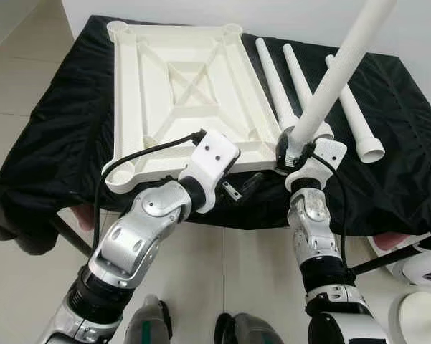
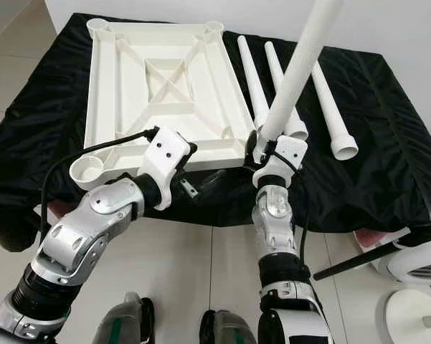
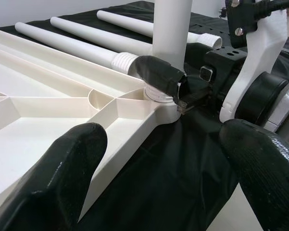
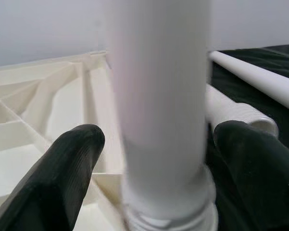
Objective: Building children table
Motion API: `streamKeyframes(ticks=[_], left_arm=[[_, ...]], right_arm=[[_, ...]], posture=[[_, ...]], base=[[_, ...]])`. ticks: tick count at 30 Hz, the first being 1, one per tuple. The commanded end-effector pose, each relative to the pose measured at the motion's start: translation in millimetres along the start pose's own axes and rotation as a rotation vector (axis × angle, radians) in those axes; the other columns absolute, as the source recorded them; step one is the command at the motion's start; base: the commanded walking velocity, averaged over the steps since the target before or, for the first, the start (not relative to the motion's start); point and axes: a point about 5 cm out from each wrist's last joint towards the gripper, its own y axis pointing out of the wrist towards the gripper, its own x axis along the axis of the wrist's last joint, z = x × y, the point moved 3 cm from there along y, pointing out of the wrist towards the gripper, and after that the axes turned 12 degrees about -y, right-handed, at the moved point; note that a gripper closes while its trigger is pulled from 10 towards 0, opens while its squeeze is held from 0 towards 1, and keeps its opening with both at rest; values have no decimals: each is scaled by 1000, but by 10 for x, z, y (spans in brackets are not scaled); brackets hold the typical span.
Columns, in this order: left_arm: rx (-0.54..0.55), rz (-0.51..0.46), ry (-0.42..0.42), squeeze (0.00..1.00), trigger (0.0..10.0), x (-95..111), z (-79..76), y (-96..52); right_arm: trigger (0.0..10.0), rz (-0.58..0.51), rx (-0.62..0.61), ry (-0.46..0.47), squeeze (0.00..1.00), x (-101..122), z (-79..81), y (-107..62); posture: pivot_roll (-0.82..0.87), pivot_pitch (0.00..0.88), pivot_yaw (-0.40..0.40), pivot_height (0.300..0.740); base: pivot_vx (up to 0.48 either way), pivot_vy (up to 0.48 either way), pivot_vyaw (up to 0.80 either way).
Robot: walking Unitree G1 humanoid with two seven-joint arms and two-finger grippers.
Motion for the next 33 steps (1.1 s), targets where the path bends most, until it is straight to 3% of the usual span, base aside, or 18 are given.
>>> streamKeyframes(ticks=[1,3,5,12,16,19,21,24,33], left_arm=[[-34,-3,0,0,10000,-2,-63,8],[-34,-5,-2,0,10000,-3,-70,13],[-35,-6,-2,0,10000,-3,-72,14],[-31,-6,2,0,10000,-10,-72,14],[-29,-6,2,0,10000,-11,-68,12],[-28,-7,2,0,10000,-11,-66,12],[-24,-9,1,0,10000,-8,-62,8],[-23,-9,1,0,10000,-7,-60,4],[-25,-8,1,0,10000,-5,-65,0]], right_arm=[[10000,24,60,25,0,-50,8,-17],[10000,4,165,28,0,-19,35,3],[10000,-1,190,30,0,-9,36,9],[10000,0,323,-86,0,47,-244,232],[10000,3,358,-113,0,62,-301,262],[10000,5,374,-113,0,66,-317,267],[10000,36,508,-138,0,40,-365,253],[10000,54,591,-153,0,10,-386,221],[10000,87,653,-170,0,-40,-471,208]], posture=[[101,63,-76,740],[103,59,-78,740],[103,59,-78,740],[110,47,-89,740],[112,46,-92,740],[112,46,-92,740],[111,46,-93,740],[110,48,-90,740],[109,54,-86,740]], base=[[0,0,0],[0,0,0],[0,0,0],[0,0,0],[0,0,0],[0,0,0],[0,0,0],[0,0,0],[0,0,0]])
